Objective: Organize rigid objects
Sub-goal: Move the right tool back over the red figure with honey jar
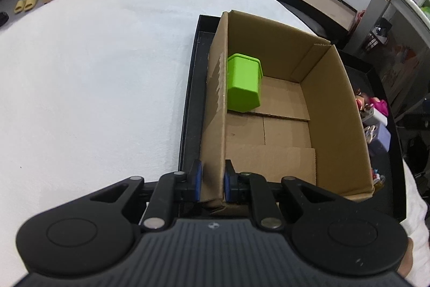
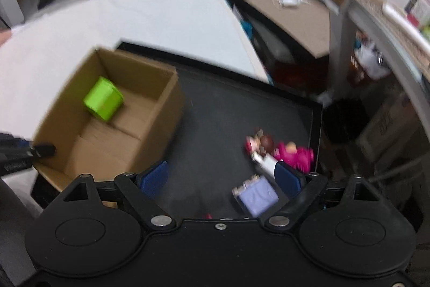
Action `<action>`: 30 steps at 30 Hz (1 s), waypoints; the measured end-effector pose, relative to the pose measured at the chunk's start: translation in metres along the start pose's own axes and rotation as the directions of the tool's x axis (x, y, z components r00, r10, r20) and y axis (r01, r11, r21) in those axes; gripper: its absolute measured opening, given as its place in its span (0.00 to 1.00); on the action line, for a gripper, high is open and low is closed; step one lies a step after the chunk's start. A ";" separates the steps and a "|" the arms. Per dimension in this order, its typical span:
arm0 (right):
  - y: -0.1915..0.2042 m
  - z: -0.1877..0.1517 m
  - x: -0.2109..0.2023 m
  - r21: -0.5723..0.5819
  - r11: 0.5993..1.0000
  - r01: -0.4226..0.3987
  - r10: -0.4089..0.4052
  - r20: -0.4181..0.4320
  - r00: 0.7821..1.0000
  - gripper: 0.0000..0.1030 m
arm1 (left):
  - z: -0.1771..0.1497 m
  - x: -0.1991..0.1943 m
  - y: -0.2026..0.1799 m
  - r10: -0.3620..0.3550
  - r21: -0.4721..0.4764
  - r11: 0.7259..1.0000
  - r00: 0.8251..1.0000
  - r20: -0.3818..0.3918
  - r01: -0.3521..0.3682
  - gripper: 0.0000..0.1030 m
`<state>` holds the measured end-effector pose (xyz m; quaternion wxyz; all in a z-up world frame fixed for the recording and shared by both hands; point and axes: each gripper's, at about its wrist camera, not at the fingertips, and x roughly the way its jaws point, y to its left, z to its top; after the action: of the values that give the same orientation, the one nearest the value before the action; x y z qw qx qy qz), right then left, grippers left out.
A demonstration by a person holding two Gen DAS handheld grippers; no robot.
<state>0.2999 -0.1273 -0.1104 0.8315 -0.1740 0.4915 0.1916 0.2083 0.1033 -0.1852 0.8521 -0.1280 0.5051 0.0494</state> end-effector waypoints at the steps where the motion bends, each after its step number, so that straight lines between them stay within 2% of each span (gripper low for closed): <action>1: -0.001 -0.002 0.002 -0.010 1.000 0.000 0.000 -0.015 1.000 0.83 | 0.000 0.001 -0.001 0.003 0.001 1.000 1.000 -0.002 -0.003 0.14; 5: -0.009 -0.012 0.016 -0.017 1.000 -0.013 0.012 -0.074 0.997 0.82 | 0.000 0.004 -0.005 0.017 0.006 1.000 1.000 -0.005 -0.017 0.14; 8: -0.015 -0.022 0.033 -0.007 1.000 -0.013 0.012 -0.142 0.990 0.75 | 0.001 0.003 -0.003 0.017 0.004 1.000 1.000 -0.003 -0.017 0.14; 10: -0.018 -0.027 0.046 0.017 0.999 -0.027 0.030 -0.183 0.983 0.65 | 0.001 0.002 -0.002 0.013 0.001 1.000 1.000 0.000 -0.013 0.14; 11: -0.019 -0.030 0.052 0.017 0.999 -0.039 0.042 -0.201 0.979 0.64 | 0.000 0.002 -0.002 0.012 0.000 1.000 1.000 0.003 -0.012 0.14; 21: -0.007 -0.047 0.087 -0.038 0.996 -0.079 0.065 -0.293 0.954 0.53 | 0.000 0.001 0.001 0.004 -0.011 1.000 1.000 0.018 -0.003 0.14; 25: 0.000 -0.051 0.096 -0.076 0.993 -0.088 0.062 -0.291 0.955 0.50 | -0.001 0.001 -0.001 0.013 0.004 1.000 1.000 0.022 -0.013 0.14; 26: 0.002 -0.052 0.097 -0.085 0.992 -0.091 0.063 -0.289 0.955 0.48 | -0.001 0.001 0.000 0.010 0.001 1.000 1.000 0.020 -0.010 0.14; 28: 0.007 -0.053 0.101 -0.109 0.990 -0.092 0.055 -0.300 0.952 0.31 | -0.001 0.002 0.000 0.007 -0.003 1.000 1.000 0.018 -0.007 0.14; 30: 0.011 -0.056 0.108 -0.123 0.989 -0.082 0.037 -0.330 0.943 0.29 | -0.001 0.002 -0.001 0.010 0.002 1.000 1.000 0.016 -0.010 0.14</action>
<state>0.3008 -0.1284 -0.2325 0.7185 -0.2443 0.6136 0.2181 0.2087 0.1020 -0.1875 0.8561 -0.1241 0.4988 0.0542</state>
